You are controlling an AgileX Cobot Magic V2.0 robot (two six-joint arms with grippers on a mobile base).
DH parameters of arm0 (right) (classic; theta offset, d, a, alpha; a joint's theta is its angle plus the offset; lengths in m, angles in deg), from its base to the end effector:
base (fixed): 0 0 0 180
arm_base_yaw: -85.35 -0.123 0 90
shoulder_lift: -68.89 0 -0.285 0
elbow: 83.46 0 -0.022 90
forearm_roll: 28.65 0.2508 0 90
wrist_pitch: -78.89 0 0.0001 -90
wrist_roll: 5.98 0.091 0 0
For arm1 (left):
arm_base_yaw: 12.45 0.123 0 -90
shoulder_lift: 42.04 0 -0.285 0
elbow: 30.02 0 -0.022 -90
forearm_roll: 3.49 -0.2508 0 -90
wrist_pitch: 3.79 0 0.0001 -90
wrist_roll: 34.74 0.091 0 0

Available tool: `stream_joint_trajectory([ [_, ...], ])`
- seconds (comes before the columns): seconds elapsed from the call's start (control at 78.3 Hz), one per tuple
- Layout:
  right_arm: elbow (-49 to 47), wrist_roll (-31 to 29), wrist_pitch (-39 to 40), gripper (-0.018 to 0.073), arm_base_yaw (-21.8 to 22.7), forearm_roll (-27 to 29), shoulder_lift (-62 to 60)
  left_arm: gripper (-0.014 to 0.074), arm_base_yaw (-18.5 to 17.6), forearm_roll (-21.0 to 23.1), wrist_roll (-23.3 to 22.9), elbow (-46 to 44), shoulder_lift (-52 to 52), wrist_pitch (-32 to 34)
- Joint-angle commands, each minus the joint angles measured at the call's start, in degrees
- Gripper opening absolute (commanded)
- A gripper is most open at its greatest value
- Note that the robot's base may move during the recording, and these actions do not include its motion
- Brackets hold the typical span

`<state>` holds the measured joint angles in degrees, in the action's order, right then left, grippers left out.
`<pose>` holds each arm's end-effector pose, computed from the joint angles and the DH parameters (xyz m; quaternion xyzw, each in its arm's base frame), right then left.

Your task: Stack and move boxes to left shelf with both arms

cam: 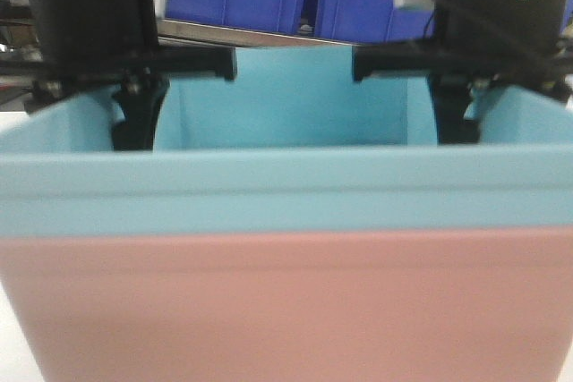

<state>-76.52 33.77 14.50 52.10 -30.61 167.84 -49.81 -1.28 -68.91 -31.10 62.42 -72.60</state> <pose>0.2582 0.1659 0.2674 0.0504 0.9950 0.0375 0.0776 0.2623 -0.2044 0.2722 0.0220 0.9973 -0.0547 0.0445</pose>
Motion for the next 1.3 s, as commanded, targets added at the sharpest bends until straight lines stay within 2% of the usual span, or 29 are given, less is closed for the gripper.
stream_joint_trajectory([
  [0.0,-2.3,0.0,-1.0,0.0055,0.0,-0.2,-5.9,-0.0002,-1.6,-0.4,-3.3,-2.0,-6.5,-4.2],
  [0.192,-1.1,0.2,-2.4,0.0055,-1.9,-0.2,-11.9,-0.0002,-5.1,-0.9,-6.2,-0.9,-12.7,-6.0],
  [0.472,2.5,7.7,-3.1,0.0055,-10.5,-0.5,-17.1,-0.0002,-8.4,-1.4,-10.8,4.4,-19.7,-6.7],
  [0.766,2.8,16.0,-6.9,0.0055,-19.5,-7.4,-17.8,-0.0002,-11.2,-1.2,-16.5,13.3,-26.1,-6.7],
  [1.289,4.3,17.6,-7.7,0.0055,-20.3,-7.5,-17.8,-0.0002,-11.4,-1.6,-17.3,14.3,-27.9,-6.7],
])
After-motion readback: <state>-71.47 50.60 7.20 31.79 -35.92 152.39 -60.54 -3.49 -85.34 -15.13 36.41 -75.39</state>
